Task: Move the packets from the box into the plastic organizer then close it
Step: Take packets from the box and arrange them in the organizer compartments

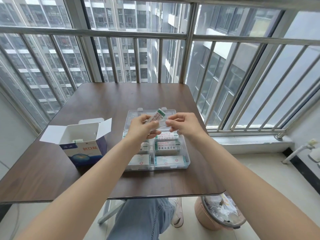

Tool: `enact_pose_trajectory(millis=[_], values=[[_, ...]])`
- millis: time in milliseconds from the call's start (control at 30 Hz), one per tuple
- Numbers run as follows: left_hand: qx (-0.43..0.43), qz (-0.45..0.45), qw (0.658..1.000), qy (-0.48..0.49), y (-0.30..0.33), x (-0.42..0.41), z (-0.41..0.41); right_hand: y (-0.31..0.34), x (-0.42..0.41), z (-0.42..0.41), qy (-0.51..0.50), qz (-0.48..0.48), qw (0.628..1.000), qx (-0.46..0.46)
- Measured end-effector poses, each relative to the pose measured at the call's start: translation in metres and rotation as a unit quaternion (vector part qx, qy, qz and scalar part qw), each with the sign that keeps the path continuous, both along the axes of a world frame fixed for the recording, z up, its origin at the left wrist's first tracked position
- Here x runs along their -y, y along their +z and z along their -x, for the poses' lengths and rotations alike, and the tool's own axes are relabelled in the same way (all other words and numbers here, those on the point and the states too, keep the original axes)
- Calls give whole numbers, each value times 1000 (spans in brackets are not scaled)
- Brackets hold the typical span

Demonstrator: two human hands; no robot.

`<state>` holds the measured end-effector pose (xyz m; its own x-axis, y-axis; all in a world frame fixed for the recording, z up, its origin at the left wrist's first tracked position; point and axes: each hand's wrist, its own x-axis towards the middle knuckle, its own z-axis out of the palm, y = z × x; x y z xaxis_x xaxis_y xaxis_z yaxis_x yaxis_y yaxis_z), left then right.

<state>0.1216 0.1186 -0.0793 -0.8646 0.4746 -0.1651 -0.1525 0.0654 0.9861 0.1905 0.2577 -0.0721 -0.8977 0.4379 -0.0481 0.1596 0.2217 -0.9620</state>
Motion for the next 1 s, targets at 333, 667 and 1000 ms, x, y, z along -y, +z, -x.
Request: enact_pose_trajectory(millis=[333, 667, 1000], values=[[0, 12, 995, 99, -1, 5, 11, 1, -18, -3, -17, 265, 962, -64], [43, 25, 995, 91, 0, 4, 14, -20, -21, 3, -39, -205, 976, 58], [43, -8, 998, 47, -6, 5, 14, -28, -13, 5, 5, -314, 947, 64]])
